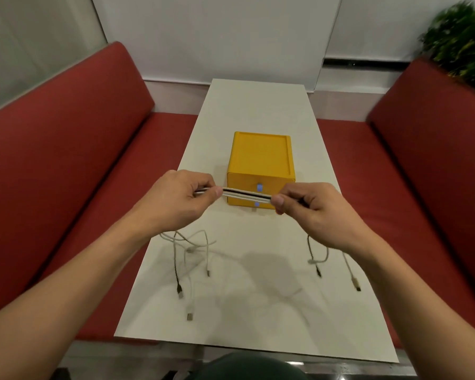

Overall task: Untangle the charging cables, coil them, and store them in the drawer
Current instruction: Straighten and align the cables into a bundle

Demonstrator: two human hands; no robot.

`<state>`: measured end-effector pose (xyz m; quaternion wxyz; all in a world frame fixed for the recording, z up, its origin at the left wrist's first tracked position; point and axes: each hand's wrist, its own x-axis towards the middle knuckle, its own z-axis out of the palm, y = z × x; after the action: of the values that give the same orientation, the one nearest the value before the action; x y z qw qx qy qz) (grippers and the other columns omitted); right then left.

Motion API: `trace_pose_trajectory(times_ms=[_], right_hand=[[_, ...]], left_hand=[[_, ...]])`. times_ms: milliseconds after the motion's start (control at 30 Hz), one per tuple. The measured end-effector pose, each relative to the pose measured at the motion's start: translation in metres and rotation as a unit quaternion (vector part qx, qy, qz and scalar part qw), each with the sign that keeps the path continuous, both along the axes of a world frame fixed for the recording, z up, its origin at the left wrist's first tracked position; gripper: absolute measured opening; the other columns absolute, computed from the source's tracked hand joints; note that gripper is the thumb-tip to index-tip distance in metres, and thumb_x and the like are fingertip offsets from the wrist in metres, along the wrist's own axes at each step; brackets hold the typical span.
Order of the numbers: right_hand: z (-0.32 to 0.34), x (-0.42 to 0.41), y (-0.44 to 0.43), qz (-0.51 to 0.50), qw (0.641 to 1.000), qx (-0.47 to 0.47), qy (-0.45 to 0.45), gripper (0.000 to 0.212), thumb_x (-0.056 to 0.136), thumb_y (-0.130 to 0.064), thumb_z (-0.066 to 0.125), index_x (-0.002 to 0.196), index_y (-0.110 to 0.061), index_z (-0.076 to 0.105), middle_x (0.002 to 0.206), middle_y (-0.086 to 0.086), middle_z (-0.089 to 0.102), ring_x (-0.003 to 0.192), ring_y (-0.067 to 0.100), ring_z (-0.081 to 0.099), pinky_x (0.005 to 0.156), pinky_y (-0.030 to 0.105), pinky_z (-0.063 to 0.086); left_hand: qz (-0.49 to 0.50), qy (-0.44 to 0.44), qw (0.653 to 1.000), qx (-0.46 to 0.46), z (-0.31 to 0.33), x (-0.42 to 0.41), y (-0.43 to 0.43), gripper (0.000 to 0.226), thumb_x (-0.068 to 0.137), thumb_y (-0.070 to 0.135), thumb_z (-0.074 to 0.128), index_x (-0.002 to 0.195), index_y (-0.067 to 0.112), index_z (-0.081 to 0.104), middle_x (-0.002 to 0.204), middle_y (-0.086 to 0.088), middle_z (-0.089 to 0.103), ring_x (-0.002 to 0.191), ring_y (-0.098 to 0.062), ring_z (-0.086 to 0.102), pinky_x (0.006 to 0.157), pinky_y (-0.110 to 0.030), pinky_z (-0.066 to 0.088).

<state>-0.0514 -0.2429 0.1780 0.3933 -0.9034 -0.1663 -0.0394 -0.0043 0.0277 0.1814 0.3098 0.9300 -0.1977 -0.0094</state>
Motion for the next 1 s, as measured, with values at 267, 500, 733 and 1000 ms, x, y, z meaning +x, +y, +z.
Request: trace_pose_trajectory(times_ms=[267, 500, 733, 1000], right_hand=[[-0.015, 0.006, -0.008, -0.012, 1.000, -0.023, 0.001, 0.027, 0.102, -0.036, 0.062, 0.076, -0.027, 0.066, 0.058, -0.015, 0.055, 0.055, 0.006, 0.048, 0.053, 0.016, 0.031], [-0.028, 0.012, -0.005, -0.024, 0.998, -0.064, 0.008, 0.030, 0.103, -0.039, 0.059, 0.077, -0.027, 0.065, 0.057, -0.018, 0.055, 0.053, 0.007, 0.048, 0.051, 0.019, 0.029], [-0.020, 0.000, 0.003, 0.039, 0.985, 0.018, 0.168, 0.026, 0.107, -0.021, 0.051, 0.090, -0.022, 0.071, 0.072, -0.025, 0.061, 0.070, -0.002, 0.051, 0.064, 0.011, 0.038], [-0.041, 0.025, -0.003, -0.039, 0.990, -0.113, 0.075, 0.016, 0.105, -0.029, 0.055, 0.092, -0.023, 0.062, 0.062, -0.006, 0.058, 0.058, 0.008, 0.052, 0.049, 0.022, 0.033]], left_hand=[[-0.063, 0.041, 0.996, -0.046, -0.001, -0.008, 0.004, 0.037, 0.100, 0.038, 0.061, 0.068, 0.020, 0.059, 0.054, 0.009, 0.042, 0.050, -0.010, 0.035, 0.050, -0.022, 0.028], [-0.064, 0.031, 0.997, -0.020, -0.006, -0.004, 0.004, 0.038, 0.102, 0.028, 0.061, 0.065, 0.022, 0.057, 0.049, 0.011, 0.042, 0.048, -0.010, 0.039, 0.050, -0.021, 0.026], [-0.019, 0.019, 0.997, 0.070, -0.030, 0.011, 0.010, 0.035, 0.102, 0.043, 0.056, 0.070, 0.027, 0.060, 0.051, 0.019, 0.052, 0.049, -0.010, 0.045, 0.053, -0.031, 0.033], [-0.066, 0.109, 0.992, 0.010, -0.029, 0.017, 0.015, 0.037, 0.104, 0.035, 0.057, 0.069, 0.023, 0.059, 0.048, 0.013, 0.038, 0.044, -0.008, 0.032, 0.049, -0.021, 0.026]])
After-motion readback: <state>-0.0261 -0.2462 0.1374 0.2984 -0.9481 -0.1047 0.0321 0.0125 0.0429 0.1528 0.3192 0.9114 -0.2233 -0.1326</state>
